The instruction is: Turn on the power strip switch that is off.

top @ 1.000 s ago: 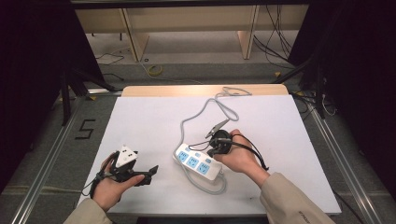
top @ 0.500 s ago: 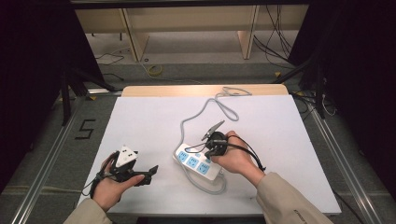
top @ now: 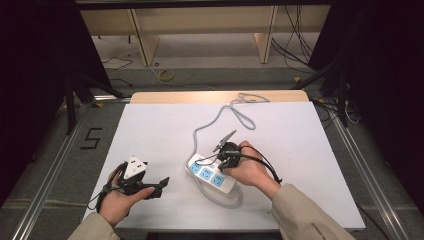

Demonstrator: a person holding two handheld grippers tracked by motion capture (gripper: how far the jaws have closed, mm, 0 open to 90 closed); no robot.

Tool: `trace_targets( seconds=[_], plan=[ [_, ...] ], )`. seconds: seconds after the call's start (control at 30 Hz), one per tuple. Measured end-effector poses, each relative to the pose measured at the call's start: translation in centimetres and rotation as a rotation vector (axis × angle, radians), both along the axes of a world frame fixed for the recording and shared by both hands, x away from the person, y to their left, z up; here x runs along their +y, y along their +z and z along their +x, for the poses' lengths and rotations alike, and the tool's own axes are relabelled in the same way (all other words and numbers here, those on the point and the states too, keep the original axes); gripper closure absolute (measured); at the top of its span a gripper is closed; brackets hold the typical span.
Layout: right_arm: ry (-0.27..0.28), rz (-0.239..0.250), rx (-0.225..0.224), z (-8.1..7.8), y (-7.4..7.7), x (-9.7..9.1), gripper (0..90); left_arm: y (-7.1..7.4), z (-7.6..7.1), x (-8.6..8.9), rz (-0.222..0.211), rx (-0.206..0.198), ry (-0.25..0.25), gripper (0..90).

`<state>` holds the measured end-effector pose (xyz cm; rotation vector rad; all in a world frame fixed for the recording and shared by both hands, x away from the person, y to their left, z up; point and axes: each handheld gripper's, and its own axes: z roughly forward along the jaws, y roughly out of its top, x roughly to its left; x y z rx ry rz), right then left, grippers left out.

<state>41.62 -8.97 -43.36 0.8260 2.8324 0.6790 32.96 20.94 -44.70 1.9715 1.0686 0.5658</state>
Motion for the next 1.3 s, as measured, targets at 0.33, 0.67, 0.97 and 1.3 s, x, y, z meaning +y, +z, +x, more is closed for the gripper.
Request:
trace_targets(
  seconds=[0.33, 0.67, 0.97, 1.3],
  plan=[
    [0.000, -0.013, 0.005, 0.04, -0.09, 0.21, 90.0, -0.01, 0.00, -0.03, 0.000, 0.000, -0.001, 8.7],
    [-0.003, -0.008, 0.019, 0.19, -0.24, 0.18, 90.0, -0.01, -0.01, -0.02, -0.001, 0.000, 0.000, 8.8],
    [-0.004, -0.014, 0.022, 0.24, -0.33, 0.19, 90.0, -0.01, -0.02, -0.06, -0.001, 0.000, 0.001, 8.7],
    [-0.019, -0.017, 0.027, 0.20, -0.37, 0.35, 90.0, -0.01, -0.03, -0.09, 0.001, 0.002, 0.000, 8.7]
  ],
)
